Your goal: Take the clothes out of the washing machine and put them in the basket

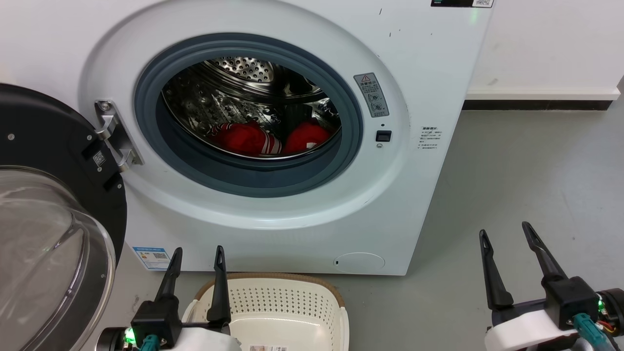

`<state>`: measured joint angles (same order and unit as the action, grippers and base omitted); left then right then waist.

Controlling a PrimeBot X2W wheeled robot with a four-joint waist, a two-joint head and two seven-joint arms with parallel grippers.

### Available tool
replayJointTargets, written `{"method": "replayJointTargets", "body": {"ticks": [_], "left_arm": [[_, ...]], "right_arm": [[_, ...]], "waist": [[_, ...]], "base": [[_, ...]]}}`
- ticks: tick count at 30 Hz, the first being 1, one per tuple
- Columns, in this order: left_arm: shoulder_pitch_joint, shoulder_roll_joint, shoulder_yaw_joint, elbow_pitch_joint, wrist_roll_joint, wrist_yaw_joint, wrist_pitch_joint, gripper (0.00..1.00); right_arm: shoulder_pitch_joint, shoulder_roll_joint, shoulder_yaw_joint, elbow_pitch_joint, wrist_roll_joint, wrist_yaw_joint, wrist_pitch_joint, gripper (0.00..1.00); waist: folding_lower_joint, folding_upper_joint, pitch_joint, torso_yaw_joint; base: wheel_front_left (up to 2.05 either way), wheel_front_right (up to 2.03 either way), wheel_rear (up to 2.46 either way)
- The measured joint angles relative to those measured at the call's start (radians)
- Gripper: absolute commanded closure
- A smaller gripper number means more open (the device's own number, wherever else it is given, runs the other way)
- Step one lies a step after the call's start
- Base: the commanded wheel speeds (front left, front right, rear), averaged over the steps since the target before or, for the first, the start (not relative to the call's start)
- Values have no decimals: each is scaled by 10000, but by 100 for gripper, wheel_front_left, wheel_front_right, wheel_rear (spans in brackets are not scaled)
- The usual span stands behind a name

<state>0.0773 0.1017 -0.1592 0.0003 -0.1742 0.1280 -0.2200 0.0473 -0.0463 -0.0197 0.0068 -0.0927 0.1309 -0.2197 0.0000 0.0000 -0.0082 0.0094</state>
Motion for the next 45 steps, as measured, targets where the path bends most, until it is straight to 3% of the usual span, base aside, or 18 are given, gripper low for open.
{"method": "replayJointTargets", "body": {"ticks": [11, 17, 23, 32, 45], "left_arm": [[103, 150, -349, 232, 886, 268, -213, 0], [187, 109, -278, 282, 1060, 316, -311, 0], [272, -92, 65, 320, 1208, 88, -403, 0], [358, -186, 176, 602, 1455, -290, -430, 0], [360, -196, 265, 640, 1647, -491, -430, 0]], "right_arm": [[148, -8, 98, 90, -721, 2, -215, 0], [194, -23, -65, 640, 259, 2, -313, 0], [171, -27, -297, 1189, 828, 2, -414, 0], [117, -27, -431, 1404, 734, 2, -435, 0], [-58, -27, -648, 1691, 752, 2, -435, 0]], "waist": [[0, 0, -65, 13], [0, 0, -99, 22], [0, 0, -118, 5], [0, 0, -89, -57], [0, 0, -1, -313]], "base": [[0, 0, 0], [0, 0, 0], [0, 0, 0], [0, 0, 0], [0, 0, 0]]}}
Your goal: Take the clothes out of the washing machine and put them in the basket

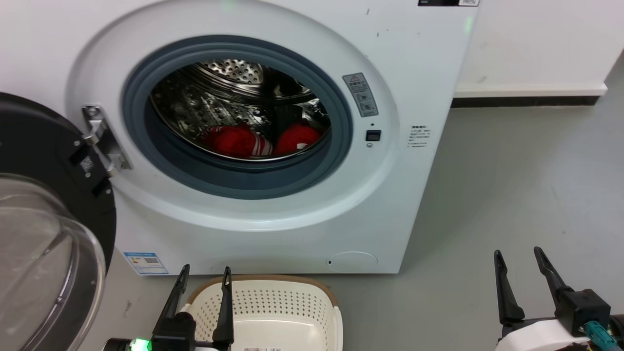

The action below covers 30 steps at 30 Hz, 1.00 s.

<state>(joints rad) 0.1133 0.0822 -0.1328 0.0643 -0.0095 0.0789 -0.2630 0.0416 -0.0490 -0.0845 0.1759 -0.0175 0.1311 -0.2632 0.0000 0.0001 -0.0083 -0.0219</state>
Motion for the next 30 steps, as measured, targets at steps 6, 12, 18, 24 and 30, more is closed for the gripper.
{"method": "replayJointTargets", "body": {"ticks": [6, 12, 18, 24, 30], "left_arm": [[-428, 286, 119, 548, -127, -416, 2, 0], [-2215, 1361, 435, 894, 167, -894, 0, 0], [-4983, 2813, 437, 2320, 633, -1509, 4, 0], [-8243, 4171, -69, 3705, 951, -1996, 1770, 0], [-11522, 5141, -1473, 4800, 602, -2082, 3908, 0]], "right_arm": [[-245, 0, -299, 94, 38, 0, -2, 0], [-1009, -10, -313, -100, 403, 0, -2, 0], [-1690, -23, -594, -153, 934, 0, -2, 0], [-2318, -21, -360, -221, 1459, 0, -2, 0], [-2810, -21, -138, -270, 1793, 0, -2, 0]], "waist": [[0, 0, 470, -428], [1, 0, 1682, -927], [2, 0, 3223, -1507], [3, -1, 4821, -2052], [4, 0, 6220, -2507]], "base": [[0, 0, 0], [0, 0, 0], [0, 0, 0], [0, 0, 0], [0, 0, 0]]}}
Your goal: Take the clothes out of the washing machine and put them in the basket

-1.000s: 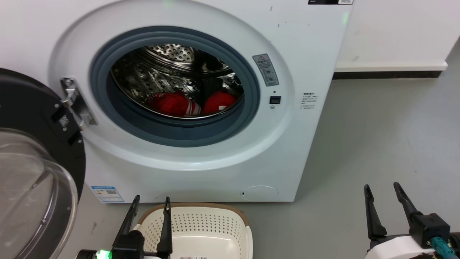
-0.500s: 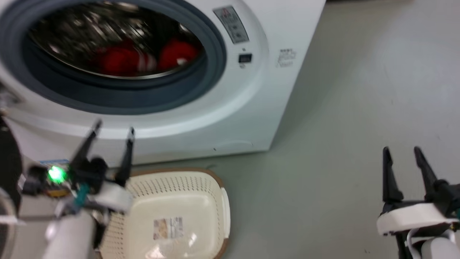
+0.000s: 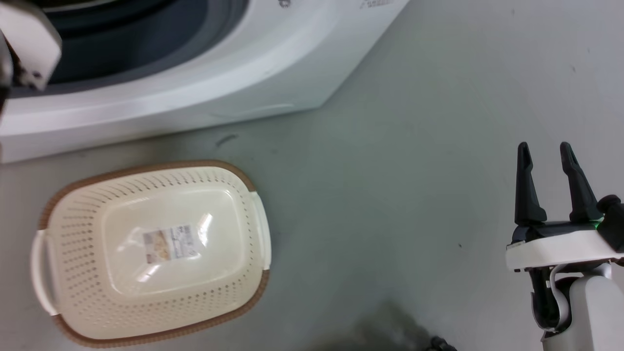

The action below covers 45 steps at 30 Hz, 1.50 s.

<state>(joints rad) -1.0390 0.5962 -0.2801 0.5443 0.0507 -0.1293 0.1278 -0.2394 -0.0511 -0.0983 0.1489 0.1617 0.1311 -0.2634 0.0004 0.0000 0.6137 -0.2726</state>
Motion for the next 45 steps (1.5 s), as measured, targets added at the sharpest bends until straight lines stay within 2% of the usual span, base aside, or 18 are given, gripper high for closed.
{"method": "replayJointTargets", "body": {"ticks": [5, 14, 18, 24, 34, 35, 36, 40, 45], "left_arm": [[-2533, 744, -1858, 830, -1016, -15, 1377, 0], [-5778, 1952, -3950, 2065, -2661, -13, 4109, 0], [-6625, 2163, -4148, 2401, -3382, -13, 5120, 0], [-7002, 2368, -4623, 2462, -3492, -15, 6261, 0], [-6786, 2731, -4619, 2399, -3754, 174, 6991, 0], [-6779, 2725, -4594, 2410, -3856, 163, 7030, 53], [-6779, 2717, -4581, 2431, -3927, 153, 7051, 100], [-6779, 2679, -4554, 2470, -3998, 167, 6656, 100], [-6774, 2474, -4506, 2782, -4011, 245, 5444, 100]], "right_arm": [[-241, -2, 142, -207, 351, 0, 2, 0], [-279, 0, 658, -543, 846, 0, 0, 0], [-263, 4, 924, -596, 968, 0, 0, 0], [-249, 2, 1034, -725, 1034, 0, 0, 0], [-267, 2, 1152, -857, 1106, 0, 0, 0], [-270, 2, 1151, -869, 1106, 0, 0, 0], [-273, 4, 1149, -878, 1106, 0, 0, 0], [-304, 2, 1118, -917, 1085, 0, 0, 0], [-360, 4, 1018, -918, 966, 0, 0, 0]], "waist": [[0, 0, 875, -377], [-1, 0, 1969, -1134], [-1, -1, 2318, -1411], [-2, 0, 2673, -1593], [-3, 0, 2938, -1635], [-3, 0, 2946, -1629], [-4, 0, 2949, -1621], [-4, 0, 2923, -1559], [-3, -1, 2699, -1441]], "base": [[0, 0, 0], [0, 0, 0], [0, 0, 0], [0, 0, 0], [0, 0, 0], [0, 0, 0], [0, 0, 0], [0, 0, 0], [0, 0, 0]]}}
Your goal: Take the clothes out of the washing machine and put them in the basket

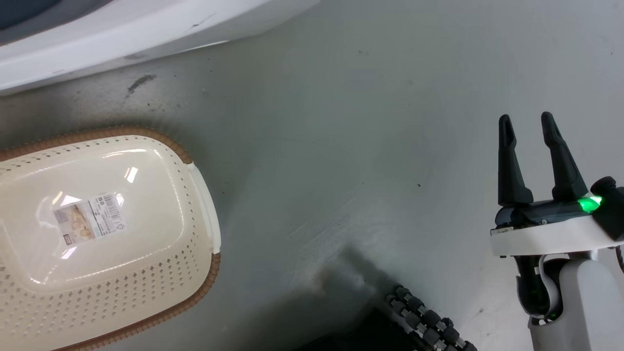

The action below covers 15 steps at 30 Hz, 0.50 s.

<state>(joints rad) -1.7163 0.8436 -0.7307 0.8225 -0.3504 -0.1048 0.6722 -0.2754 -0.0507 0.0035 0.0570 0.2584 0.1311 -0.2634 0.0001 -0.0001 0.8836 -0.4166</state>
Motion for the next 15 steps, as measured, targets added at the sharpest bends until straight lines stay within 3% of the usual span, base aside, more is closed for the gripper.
{"method": "replayJointTargets", "body": {"ticks": [7, 15], "left_arm": [[449, -734, -2, 619, 82, 326, -3294, 100], [2034, -1965, 546, 1720, -832, 775, -6500, 100]], "right_arm": [[-110, 0, -493, -58, -410, 0, 0, 0], [-48, 2, -930, -171, -1110, 0, 0, 0]], "waist": [[-1, 0, -673, 306], [-1, 1, -1849, 831]], "base": [[0, 0, 0], [0, 0, 0]]}}
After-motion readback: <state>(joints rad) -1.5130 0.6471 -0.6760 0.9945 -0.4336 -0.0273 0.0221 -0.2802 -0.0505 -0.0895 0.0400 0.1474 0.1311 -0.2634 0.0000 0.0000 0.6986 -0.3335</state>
